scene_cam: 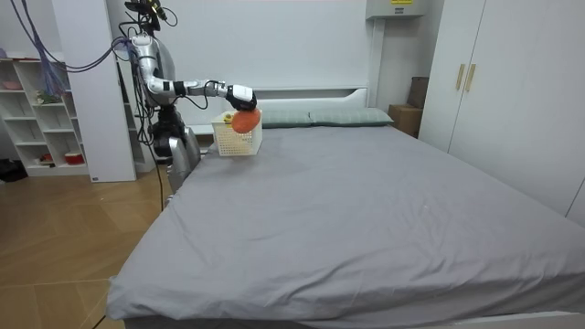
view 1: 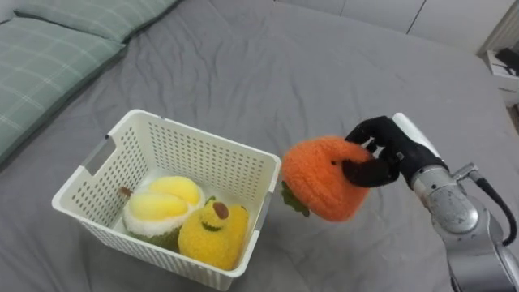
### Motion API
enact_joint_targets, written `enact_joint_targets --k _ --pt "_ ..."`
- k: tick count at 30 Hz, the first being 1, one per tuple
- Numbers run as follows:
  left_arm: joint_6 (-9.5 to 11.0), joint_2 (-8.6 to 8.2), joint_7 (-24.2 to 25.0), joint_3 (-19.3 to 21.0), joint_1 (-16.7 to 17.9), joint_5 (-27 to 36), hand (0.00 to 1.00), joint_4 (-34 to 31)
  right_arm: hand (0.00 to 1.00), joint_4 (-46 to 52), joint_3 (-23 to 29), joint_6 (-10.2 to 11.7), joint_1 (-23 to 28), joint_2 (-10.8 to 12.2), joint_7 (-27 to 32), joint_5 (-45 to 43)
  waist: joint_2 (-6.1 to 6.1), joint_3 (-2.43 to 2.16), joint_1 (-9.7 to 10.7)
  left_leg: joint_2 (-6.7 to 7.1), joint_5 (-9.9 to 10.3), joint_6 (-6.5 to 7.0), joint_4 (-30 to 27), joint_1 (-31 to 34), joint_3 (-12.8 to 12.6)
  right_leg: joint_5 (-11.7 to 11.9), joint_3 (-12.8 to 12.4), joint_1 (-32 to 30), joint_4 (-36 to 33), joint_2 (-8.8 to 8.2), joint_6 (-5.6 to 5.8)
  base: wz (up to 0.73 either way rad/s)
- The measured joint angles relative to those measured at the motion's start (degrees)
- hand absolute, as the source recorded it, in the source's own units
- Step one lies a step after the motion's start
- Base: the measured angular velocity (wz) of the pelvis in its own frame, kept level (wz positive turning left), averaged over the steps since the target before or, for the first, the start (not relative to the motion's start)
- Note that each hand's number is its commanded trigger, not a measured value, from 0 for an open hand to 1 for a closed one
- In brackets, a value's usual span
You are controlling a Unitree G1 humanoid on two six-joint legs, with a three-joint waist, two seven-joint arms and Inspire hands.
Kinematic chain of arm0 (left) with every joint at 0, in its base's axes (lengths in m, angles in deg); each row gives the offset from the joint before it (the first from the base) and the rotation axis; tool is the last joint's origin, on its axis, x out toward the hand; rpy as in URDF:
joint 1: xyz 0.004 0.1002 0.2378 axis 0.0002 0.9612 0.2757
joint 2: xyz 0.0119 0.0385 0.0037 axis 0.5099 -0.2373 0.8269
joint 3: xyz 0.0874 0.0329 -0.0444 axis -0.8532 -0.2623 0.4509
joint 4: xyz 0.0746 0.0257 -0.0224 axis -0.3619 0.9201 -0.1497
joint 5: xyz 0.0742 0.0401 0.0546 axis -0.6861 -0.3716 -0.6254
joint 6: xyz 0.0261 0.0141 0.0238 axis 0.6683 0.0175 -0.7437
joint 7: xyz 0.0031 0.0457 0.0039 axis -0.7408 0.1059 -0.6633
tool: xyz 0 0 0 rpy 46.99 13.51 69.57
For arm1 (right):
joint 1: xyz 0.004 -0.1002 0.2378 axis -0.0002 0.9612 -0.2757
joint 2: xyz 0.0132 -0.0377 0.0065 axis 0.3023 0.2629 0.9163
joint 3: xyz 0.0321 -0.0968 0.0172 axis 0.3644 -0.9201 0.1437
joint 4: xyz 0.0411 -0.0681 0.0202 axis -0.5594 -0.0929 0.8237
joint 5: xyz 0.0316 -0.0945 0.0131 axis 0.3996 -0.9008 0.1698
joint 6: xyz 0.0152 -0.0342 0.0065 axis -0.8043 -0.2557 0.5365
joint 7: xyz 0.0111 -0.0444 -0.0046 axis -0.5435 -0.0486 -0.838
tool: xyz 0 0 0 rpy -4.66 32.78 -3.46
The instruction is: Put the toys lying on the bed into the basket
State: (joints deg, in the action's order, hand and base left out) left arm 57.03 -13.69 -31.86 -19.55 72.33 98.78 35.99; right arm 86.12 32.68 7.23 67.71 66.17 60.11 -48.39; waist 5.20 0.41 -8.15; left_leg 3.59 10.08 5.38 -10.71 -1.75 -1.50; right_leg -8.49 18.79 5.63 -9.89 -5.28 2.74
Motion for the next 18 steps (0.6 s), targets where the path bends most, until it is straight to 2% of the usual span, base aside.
enact_joint_targets --k 3,6,12,18 --pt "0.62 -0.03 -0.15 -0.02 0.28 -0.01 0.00 -0.10 1.00 2.15 0.01 0.00 -0.01 -0.02 0.71 0.30 -0.05 0.03 0.01 0.00 0.00 0.00 0.00 -0.04 -0.02 0.00 -0.07 0.00 -0.03 0.00 0.00 0.00" --pt "0.71 -0.01 -0.85 -0.23 0.42 -0.01 0.00 0.47 1.00 6.14 0.00 0.02 -0.36 -0.06 1.17 2.20 -0.48 0.29 -0.01 0.00 -0.01 0.00 0.10 -0.04 -0.03 0.00 0.02 0.00 0.00 0.00 0.00 0.00" --pt "0.92 -0.03 -1.07 -0.14 0.54 -1.15 0.00 2.23 1.00 12.32 0.00 0.01 -3.67 -0.16 2.85 3.28 -0.50 0.26 -0.04 -0.01 0.00 0.01 0.33 0.12 0.10 0.01 0.38 -0.10 0.17 0.02 0.01 0.00" --pt "0.90 -0.02 -1.02 -0.28 -0.24 -2.75 0.00 2.22 1.00 19.53 -2.87 0.02 -5.62 0.19 3.18 4.87 -0.52 0.19 -1.89 -0.05 0.00 0.00 0.27 0.19 0.19 0.01 0.25 -0.18 0.12 0.06 0.01 0.01"
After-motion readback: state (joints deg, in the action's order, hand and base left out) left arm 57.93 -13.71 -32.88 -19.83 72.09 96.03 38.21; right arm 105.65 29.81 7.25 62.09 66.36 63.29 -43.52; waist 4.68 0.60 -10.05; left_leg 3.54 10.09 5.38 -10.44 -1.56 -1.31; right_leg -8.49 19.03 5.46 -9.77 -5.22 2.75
